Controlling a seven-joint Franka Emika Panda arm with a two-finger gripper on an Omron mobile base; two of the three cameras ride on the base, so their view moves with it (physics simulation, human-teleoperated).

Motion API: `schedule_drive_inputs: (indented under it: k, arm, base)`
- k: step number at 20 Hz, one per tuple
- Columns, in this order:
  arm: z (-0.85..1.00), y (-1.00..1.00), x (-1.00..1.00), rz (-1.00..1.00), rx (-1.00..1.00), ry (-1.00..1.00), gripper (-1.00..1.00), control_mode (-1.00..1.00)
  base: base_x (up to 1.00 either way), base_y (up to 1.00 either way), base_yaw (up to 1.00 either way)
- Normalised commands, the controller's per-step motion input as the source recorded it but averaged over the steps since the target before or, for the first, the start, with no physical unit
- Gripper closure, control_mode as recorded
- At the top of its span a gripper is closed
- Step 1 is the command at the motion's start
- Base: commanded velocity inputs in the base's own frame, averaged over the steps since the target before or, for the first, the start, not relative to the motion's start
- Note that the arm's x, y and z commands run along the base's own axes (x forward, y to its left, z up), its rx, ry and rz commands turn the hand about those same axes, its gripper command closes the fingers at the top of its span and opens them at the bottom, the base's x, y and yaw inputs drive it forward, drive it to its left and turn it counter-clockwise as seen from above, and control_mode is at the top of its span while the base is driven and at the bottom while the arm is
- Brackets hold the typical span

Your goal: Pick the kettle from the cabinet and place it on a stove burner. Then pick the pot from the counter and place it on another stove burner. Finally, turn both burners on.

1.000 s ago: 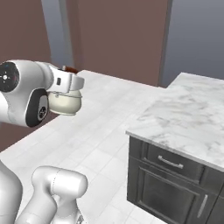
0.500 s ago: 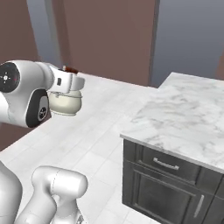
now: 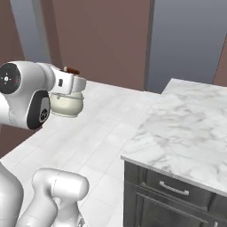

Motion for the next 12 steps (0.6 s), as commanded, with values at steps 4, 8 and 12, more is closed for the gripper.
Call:
schedule_drive_inputs:
  k: [4, 8, 12]
  arm:
    - [0.0, 0.0, 0.0, 0.0, 0.0, 0.0, 1.0, 1.0]
    - [0.0, 0.0, 0.0, 0.0, 0.0, 0.0, 1.0, 1.0]
    - [0.0, 0.0, 0.0, 0.0, 0.0, 0.0, 1.0, 1.0]
  base:
    - [0.82, 0.31, -0.13]
    - [0.79, 0.29, -0.14]
    - [0.76, 0.29, -0.14]
